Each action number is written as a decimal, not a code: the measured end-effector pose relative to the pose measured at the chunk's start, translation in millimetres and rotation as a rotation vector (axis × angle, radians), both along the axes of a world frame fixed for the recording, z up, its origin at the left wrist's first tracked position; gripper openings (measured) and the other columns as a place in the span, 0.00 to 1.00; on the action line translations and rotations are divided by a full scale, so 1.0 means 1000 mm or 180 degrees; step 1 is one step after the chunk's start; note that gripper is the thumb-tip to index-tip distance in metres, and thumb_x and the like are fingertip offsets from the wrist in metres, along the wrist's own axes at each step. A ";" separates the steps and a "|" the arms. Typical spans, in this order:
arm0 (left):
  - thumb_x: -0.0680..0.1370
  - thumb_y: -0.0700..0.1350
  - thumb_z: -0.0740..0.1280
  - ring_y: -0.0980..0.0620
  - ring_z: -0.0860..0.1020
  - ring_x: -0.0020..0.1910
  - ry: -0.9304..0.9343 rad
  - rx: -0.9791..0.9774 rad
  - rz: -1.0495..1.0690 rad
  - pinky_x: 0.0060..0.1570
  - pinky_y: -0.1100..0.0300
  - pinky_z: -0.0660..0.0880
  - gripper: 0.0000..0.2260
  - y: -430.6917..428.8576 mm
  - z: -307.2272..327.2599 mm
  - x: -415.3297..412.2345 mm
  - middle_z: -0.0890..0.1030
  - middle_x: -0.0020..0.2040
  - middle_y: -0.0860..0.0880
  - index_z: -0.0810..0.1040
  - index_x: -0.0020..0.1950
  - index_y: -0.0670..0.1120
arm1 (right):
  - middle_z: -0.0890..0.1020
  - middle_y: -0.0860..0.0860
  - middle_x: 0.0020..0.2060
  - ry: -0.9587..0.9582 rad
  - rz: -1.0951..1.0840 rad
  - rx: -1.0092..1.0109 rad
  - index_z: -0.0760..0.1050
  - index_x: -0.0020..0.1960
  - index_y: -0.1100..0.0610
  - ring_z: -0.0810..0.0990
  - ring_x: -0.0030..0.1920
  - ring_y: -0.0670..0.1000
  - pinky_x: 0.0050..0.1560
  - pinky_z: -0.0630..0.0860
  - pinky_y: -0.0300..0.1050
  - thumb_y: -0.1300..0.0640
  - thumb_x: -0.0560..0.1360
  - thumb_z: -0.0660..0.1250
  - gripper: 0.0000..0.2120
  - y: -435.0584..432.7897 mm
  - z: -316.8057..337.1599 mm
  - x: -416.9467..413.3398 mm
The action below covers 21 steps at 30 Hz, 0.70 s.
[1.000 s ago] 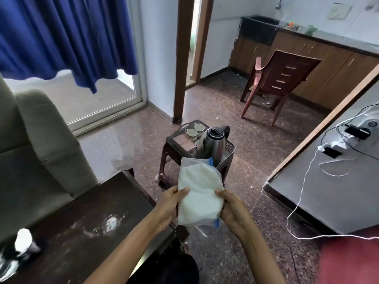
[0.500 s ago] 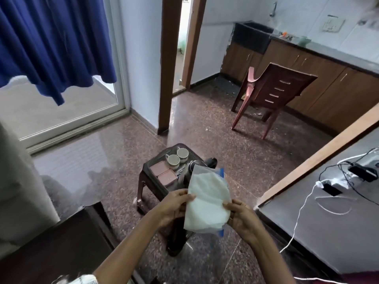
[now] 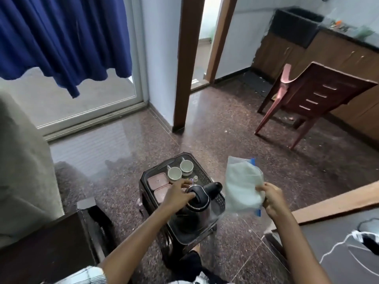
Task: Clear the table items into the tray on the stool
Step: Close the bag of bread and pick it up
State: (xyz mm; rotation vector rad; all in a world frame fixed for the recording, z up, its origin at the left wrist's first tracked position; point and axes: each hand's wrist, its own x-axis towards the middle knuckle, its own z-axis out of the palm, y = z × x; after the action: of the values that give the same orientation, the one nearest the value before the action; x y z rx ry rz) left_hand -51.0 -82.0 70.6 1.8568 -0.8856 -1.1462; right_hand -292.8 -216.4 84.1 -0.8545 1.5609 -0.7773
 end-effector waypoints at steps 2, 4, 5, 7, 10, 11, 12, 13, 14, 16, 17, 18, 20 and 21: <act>0.69 0.47 0.72 0.46 0.71 0.64 -0.0806 0.0293 -0.0558 0.64 0.56 0.68 0.27 -0.019 -0.012 -0.016 0.72 0.65 0.45 0.70 0.67 0.46 | 0.75 0.56 0.32 0.0392 0.0147 -0.0315 0.75 0.38 0.62 0.73 0.35 0.53 0.22 0.68 0.33 0.68 0.65 0.63 0.04 -0.029 -0.013 0.002; 0.67 0.55 0.72 0.40 0.62 0.71 -0.1534 0.0741 -0.1145 0.69 0.47 0.63 0.38 -0.034 -0.026 -0.032 0.59 0.74 0.45 0.60 0.73 0.51 | 0.74 0.55 0.31 0.0848 0.0415 -0.0594 0.76 0.37 0.64 0.71 0.37 0.52 0.21 0.64 0.32 0.67 0.64 0.63 0.04 -0.054 -0.030 0.006; 0.66 0.57 0.72 0.38 0.58 0.72 -0.1779 0.0981 -0.1374 0.70 0.43 0.61 0.42 -0.039 -0.033 -0.039 0.54 0.76 0.45 0.55 0.74 0.53 | 0.75 0.55 0.31 0.1065 0.0576 -0.0655 0.77 0.38 0.66 0.70 0.37 0.52 0.21 0.63 0.32 0.68 0.66 0.63 0.04 -0.064 -0.040 0.009; 0.67 0.57 0.73 0.33 0.53 0.72 -0.1977 0.1351 -0.1597 0.68 0.37 0.62 0.45 -0.044 -0.043 -0.047 0.48 0.77 0.46 0.49 0.75 0.56 | 0.75 0.57 0.33 0.1288 0.0881 -0.0672 0.77 0.39 0.68 0.70 0.37 0.52 0.27 0.65 0.38 0.70 0.68 0.62 0.05 -0.078 -0.057 0.017; 0.66 0.56 0.74 0.34 0.57 0.69 -0.2022 0.1523 -0.1514 0.61 0.38 0.70 0.44 -0.044 -0.050 -0.047 0.50 0.75 0.45 0.51 0.74 0.58 | 0.75 0.59 0.32 0.1525 0.1277 -0.0610 0.77 0.37 0.64 0.71 0.36 0.53 0.35 0.65 0.45 0.66 0.68 0.62 0.05 -0.089 -0.075 0.032; 0.65 0.56 0.74 0.35 0.59 0.68 -0.2050 0.1527 -0.1513 0.60 0.39 0.72 0.43 -0.044 -0.050 -0.045 0.52 0.74 0.46 0.52 0.73 0.58 | 0.74 0.59 0.31 0.1601 0.1401 -0.0593 0.75 0.34 0.63 0.70 0.35 0.53 0.36 0.64 0.45 0.65 0.67 0.62 0.05 -0.091 -0.080 0.037; 0.65 0.57 0.74 0.35 0.60 0.67 -0.2086 0.1535 -0.1543 0.60 0.41 0.72 0.43 -0.045 -0.049 -0.044 0.53 0.74 0.45 0.53 0.73 0.58 | 0.73 0.59 0.29 0.1647 0.1509 -0.0549 0.72 0.31 0.61 0.70 0.34 0.53 0.36 0.64 0.46 0.65 0.67 0.62 0.07 -0.093 -0.086 0.042; 0.64 0.57 0.74 0.36 0.62 0.66 -0.2117 0.1533 -0.1573 0.60 0.42 0.72 0.43 -0.045 -0.049 -0.043 0.54 0.73 0.45 0.54 0.73 0.57 | 0.72 0.58 0.28 0.1688 0.1595 -0.0519 0.69 0.29 0.59 0.70 0.34 0.54 0.35 0.64 0.46 0.67 0.67 0.62 0.10 -0.094 -0.092 0.046; 0.63 0.58 0.74 0.36 0.63 0.66 -0.2151 0.1514 -0.1580 0.59 0.44 0.72 0.43 -0.046 -0.049 -0.042 0.55 0.73 0.45 0.54 0.72 0.57 | 0.71 0.57 0.27 0.1753 0.1667 -0.0486 0.67 0.28 0.58 0.70 0.33 0.54 0.35 0.63 0.46 0.68 0.67 0.61 0.12 -0.095 -0.096 0.050; 0.63 0.58 0.74 0.38 0.64 0.64 -0.2211 0.1466 -0.1567 0.58 0.46 0.73 0.43 -0.046 -0.049 -0.042 0.57 0.71 0.46 0.55 0.72 0.56 | 0.69 0.55 0.25 0.1830 0.1798 -0.0407 0.65 0.27 0.58 0.69 0.33 0.55 0.33 0.62 0.46 0.68 0.68 0.61 0.13 -0.098 -0.103 0.057; 0.63 0.58 0.74 0.39 0.64 0.64 -0.2239 0.1442 -0.1559 0.57 0.47 0.73 0.43 -0.046 -0.049 -0.042 0.57 0.71 0.46 0.55 0.72 0.57 | 0.68 0.54 0.25 0.1838 0.1875 -0.0363 0.64 0.27 0.57 0.69 0.33 0.55 0.33 0.61 0.46 0.68 0.68 0.60 0.13 -0.099 -0.107 0.059; 0.63 0.59 0.74 0.39 0.64 0.64 -0.2267 0.1428 -0.1558 0.57 0.48 0.74 0.43 -0.045 -0.049 -0.042 0.58 0.71 0.47 0.55 0.72 0.57 | 0.68 0.53 0.24 0.1829 0.1953 -0.0319 0.64 0.27 0.57 0.69 0.33 0.55 0.33 0.61 0.46 0.68 0.68 0.60 0.14 -0.099 -0.112 0.062; 0.63 0.59 0.73 0.40 0.65 0.64 -0.2305 0.1434 -0.1565 0.56 0.48 0.74 0.43 -0.045 -0.049 -0.042 0.58 0.70 0.47 0.54 0.72 0.57 | 0.68 0.51 0.23 0.1874 0.2139 -0.0204 0.64 0.26 0.57 0.70 0.33 0.54 0.34 0.62 0.45 0.68 0.68 0.61 0.14 -0.097 -0.120 0.068; 0.63 0.58 0.73 0.40 0.65 0.64 -0.2304 0.1442 -0.1553 0.56 0.47 0.74 0.43 -0.045 -0.049 -0.042 0.58 0.70 0.47 0.54 0.72 0.58 | 0.68 0.51 0.23 0.1905 0.2225 -0.0164 0.64 0.27 0.57 0.72 0.34 0.54 0.34 0.63 0.45 0.67 0.68 0.61 0.14 -0.096 -0.124 0.070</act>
State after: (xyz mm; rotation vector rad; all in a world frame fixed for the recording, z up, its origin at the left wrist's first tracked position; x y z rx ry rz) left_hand -92.9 -127.4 21.1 2.5914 -1.6585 -0.9989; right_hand -222.3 -312.2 -40.2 -1.6533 1.5731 -0.0430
